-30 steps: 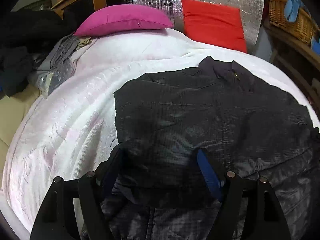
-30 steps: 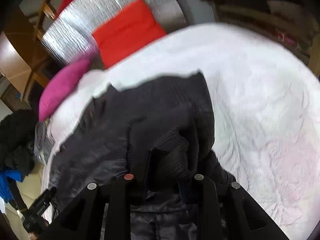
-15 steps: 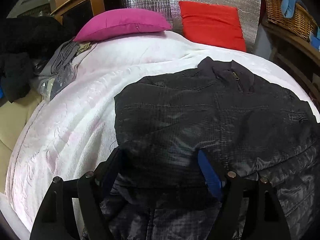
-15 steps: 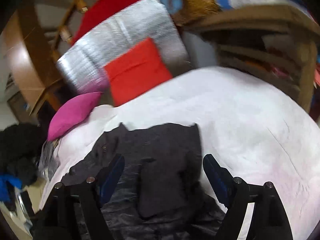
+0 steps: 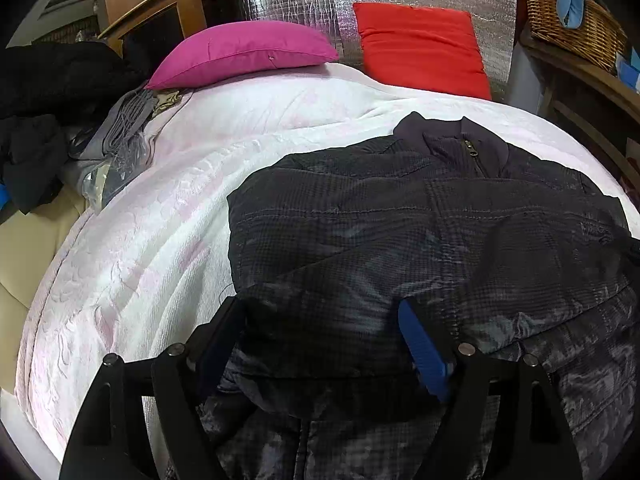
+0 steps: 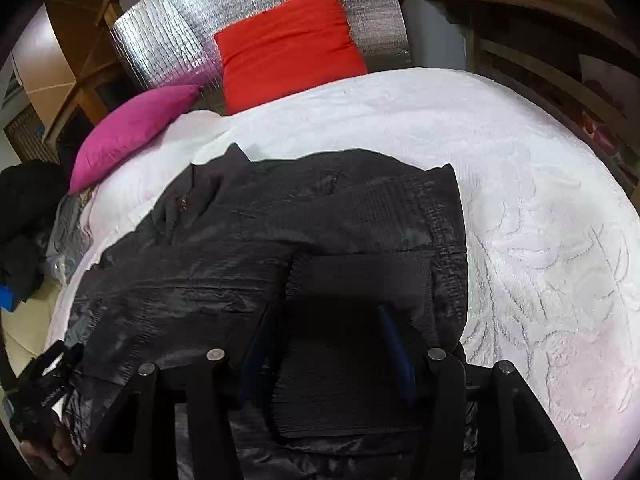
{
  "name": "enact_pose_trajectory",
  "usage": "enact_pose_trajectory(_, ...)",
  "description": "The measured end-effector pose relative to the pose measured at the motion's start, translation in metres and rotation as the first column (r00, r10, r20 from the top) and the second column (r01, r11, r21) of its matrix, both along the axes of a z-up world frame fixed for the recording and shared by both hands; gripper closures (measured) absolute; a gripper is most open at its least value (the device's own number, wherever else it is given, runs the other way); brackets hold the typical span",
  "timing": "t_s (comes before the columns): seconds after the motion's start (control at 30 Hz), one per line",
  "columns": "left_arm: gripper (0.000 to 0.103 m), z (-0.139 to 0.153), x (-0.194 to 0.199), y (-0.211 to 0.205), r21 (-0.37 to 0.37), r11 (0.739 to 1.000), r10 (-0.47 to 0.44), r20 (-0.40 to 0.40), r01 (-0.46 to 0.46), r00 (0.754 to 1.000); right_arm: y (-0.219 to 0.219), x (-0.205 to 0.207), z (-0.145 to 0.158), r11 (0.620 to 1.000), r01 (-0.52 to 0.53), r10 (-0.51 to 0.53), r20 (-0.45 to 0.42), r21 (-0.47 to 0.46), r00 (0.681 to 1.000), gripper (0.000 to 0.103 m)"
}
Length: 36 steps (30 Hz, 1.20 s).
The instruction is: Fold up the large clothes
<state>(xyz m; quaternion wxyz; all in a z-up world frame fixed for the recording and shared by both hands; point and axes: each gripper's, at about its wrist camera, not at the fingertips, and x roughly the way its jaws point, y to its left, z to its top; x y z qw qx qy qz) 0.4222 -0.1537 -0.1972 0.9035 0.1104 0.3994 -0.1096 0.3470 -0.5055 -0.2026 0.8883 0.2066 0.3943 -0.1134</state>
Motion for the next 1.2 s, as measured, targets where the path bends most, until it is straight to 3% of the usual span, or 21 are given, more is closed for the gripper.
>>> enact_pose_trajectory(0.17, 0.022, 0.003, -0.001, 0.002, -0.003, 1.0, -0.004, -0.003, 0.004, 1.0, -0.007, -0.005, 0.004, 0.999, -0.008, 0.007, 0.02, 0.05, 1.0, 0.046)
enact_pose_trajectory(0.33, 0.021, 0.016, 0.001, 0.019, -0.076, 0.997, 0.019, 0.015, -0.018, 1.0, -0.043, -0.029, 0.024, 0.981, 0.012, -0.044, 0.165, 0.194, 0.985, 0.044)
enact_pose_trajectory(0.53, 0.021, 0.007, 0.015, 0.037, -0.142, 0.987, 0.065, -0.071, -0.075, 0.995, -0.076, -0.035, 0.005, 0.935, 0.005, -0.066, 0.159, 0.354, 0.985, 0.044)
enact_pose_trajectory(0.63, 0.021, -0.001, 0.017, 0.032, -0.14, 0.987, 0.062, -0.107, -0.076, 0.992, -0.073, -0.027, -0.003, 0.928, -0.011, -0.041, 0.13, 0.372, 0.991, 0.043)
enact_pose_trajectory(0.8, 0.021, 0.0, 0.013, 0.027, -0.114, 0.991, 0.056, -0.082, -0.065, 0.995, -0.051, -0.015, -0.009, 0.946, -0.055, 0.033, 0.074, 0.32, 0.997, 0.046)
enact_pose_trajectory(0.9, 0.021, 0.002, 0.012, 0.028, -0.114, 0.991, 0.056, -0.072, -0.064, 0.996, -0.032, -0.015, 0.002, 0.965, -0.12, 0.104, 0.08, 0.231, 0.991, 0.062)
enact_pose_trajectory(1.0, 0.021, 0.001, 0.012, 0.027, -0.111, 0.992, 0.055, -0.07, -0.063, 0.996, -0.022, -0.016, 0.006, 0.982, -0.118, 0.108, 0.076, 0.144, 0.991, 0.066)
enact_pose_trajectory(1.1, 0.021, 0.001, 0.012, 0.027, -0.106, 0.993, 0.052, -0.069, -0.059, 0.996, -0.015, -0.011, 0.0, 0.992, -0.101, 0.099, 0.034, 0.079, 0.995, 0.078)
enact_pose_trajectory(1.2, 0.021, 0.005, 0.011, 0.029, -0.117, 0.991, 0.061, -0.056, -0.068, 0.997, -0.017, -0.023, 0.021, 0.997, -0.065, 0.058, 0.14, 0.045, 0.988, 0.086)
